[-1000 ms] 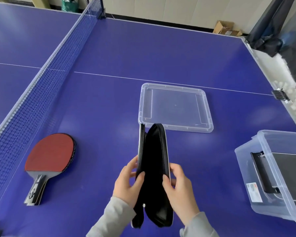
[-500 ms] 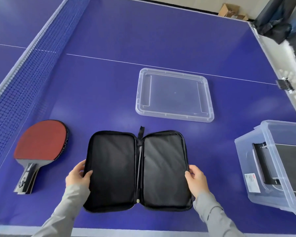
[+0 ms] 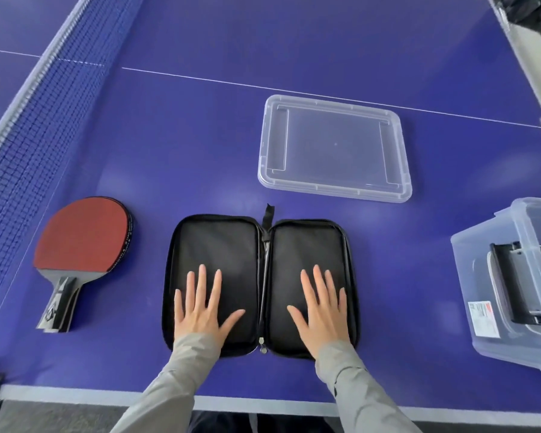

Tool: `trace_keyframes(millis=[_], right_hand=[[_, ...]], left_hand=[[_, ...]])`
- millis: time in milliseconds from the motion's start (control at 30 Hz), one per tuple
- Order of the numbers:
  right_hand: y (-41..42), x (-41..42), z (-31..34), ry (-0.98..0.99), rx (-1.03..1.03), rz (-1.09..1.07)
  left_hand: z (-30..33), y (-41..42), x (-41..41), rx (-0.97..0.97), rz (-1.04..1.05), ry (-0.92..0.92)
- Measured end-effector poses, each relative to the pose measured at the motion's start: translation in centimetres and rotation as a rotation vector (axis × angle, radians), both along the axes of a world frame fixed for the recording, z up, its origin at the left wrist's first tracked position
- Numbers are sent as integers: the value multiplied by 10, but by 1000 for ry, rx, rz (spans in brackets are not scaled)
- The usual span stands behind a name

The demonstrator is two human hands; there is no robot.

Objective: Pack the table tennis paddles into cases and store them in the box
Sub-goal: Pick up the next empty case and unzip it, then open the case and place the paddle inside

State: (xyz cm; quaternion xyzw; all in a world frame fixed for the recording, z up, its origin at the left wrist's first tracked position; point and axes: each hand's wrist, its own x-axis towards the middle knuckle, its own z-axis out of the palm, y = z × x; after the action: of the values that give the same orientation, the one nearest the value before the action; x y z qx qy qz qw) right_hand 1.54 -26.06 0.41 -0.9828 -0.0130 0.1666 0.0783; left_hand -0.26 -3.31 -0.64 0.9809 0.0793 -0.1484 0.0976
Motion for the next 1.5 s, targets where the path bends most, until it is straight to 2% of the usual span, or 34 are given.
trace_keyframes(millis=[100,300,500,567,633,733,800,900,1000,1133,1300,1500], right_hand=[[0,-3,-14,71,-75,66],[-6,-1,-13,31,-132,83],[-4,-1,-13,31,-128,75],[-3,0,-12,48,-115,67],[0,2,-8,54,-99,52],[1,2,4,27,-68,13],[-2,-1,12,4,-41,-13],[-10,-6,22,-35,-14,-71],[-17,-11,28,-43,-21,-142],[-23,-21,31,-24,-43,-218],[-30,-29,33,-25,-99,-261],[-30,-42,37,1,-153,-279]], left_hand=[[-11,9,-3,46,-42,23],[-5,25,6,69,-134,37],[-11,28,8,117,-135,110],[-9,32,9,62,-142,115],[2,39,10,-40,-132,41],[21,67,6,-138,47,-224],[27,99,-1,-84,240,-346],[31,153,-12,-13,527,-377],[31,195,-15,-16,727,-261],[25,219,-7,-84,789,-93],[21,221,12,-165,764,-94],[13,223,17,-273,839,-148]])
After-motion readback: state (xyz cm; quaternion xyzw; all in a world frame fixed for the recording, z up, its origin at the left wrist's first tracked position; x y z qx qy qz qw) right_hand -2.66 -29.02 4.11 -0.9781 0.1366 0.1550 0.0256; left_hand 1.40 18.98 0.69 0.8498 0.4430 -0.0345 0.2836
